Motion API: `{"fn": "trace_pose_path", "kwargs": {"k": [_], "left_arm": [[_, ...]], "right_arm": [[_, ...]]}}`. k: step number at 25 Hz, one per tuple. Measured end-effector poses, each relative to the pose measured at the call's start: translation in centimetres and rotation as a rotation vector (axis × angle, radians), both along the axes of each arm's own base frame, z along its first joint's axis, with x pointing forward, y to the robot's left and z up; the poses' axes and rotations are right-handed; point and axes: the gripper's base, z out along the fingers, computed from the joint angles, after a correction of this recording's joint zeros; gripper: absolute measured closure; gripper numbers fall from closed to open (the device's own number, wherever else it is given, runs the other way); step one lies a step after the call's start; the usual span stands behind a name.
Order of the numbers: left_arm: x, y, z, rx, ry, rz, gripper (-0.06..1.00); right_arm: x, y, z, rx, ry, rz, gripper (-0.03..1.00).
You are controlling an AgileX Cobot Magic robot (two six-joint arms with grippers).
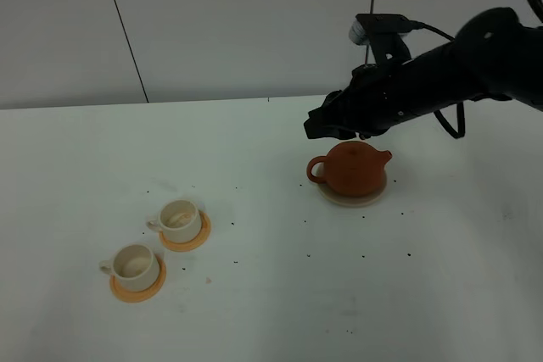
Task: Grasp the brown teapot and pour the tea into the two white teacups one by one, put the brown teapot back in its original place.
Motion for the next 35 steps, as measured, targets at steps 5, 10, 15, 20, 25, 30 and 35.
{"fn": "trace_pose_path", "kwargs": {"k": [5,10,15,20,25,30,35], "left_arm": [[0.0,0.0,0.0,0.000,0.000,0.000,0.71],[0.0,0.0,0.0,0.000,0.000,0.000,0.71],[0.0,0.0,0.0,0.000,0.000,0.000,0.71],[0.0,0.0,0.0,0.001,0.000,0.001,0.71],[0.0,0.0,0.0,0.001,0.000,0.001,0.71],[0.0,0.0,0.0,0.001,0.000,0.001,0.71],[0.0,0.0,0.0,0.001,0.000,0.001,0.71]], "right_arm": [[2.0,2.4,-0.3,-0.109,0.015,-0.023,0.68],[3.2,4.8,-0.5,-0.151,0.007,-0.032,0.59],[4.1,5.8,-2.3,-0.195,0.011,-0.050,0.54],[4.6,5.9,-4.6,-0.214,0.046,-0.068,0.53],[4.4,6.8,-5.7,-0.244,0.023,-0.012,0.53],[3.6,8.7,-5.4,-0.239,-0.046,0.035,0.53],[3.6,9.3,-6.5,-0.245,-0.052,0.047,0.53]]}}
